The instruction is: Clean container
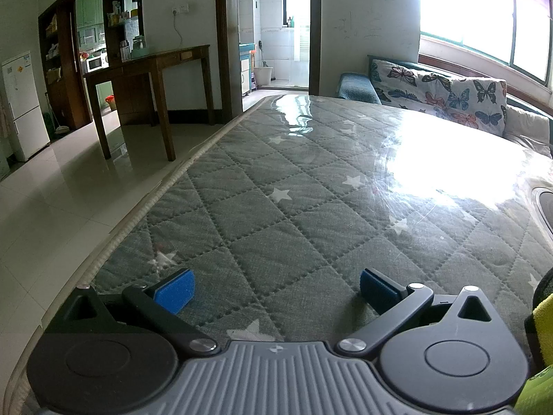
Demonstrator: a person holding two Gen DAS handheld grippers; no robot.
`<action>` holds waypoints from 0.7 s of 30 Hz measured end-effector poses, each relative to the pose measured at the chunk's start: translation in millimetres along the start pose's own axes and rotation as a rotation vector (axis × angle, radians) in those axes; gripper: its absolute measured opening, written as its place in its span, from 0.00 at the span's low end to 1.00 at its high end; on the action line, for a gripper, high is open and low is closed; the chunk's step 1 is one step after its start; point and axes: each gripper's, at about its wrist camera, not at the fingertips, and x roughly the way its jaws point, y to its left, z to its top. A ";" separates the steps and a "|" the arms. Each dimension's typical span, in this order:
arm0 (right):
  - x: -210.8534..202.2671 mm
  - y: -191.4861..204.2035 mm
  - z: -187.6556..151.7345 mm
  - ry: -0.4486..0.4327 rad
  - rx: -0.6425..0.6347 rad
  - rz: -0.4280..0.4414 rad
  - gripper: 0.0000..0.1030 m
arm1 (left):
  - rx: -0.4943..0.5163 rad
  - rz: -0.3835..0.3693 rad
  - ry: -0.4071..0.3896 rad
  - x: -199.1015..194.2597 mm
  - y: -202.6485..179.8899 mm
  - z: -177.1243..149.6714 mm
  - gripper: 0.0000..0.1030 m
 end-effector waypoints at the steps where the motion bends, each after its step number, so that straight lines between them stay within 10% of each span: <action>1: 0.1 0.0 0.1 0.000 0.000 0.000 1.00 | 0.000 0.000 0.000 0.0 0.0 0.0 1.00; 21: -3.3 0.4 -2.1 0.000 0.001 -0.002 1.00 | 0.000 0.000 0.000 -0.3 0.0 0.1 1.00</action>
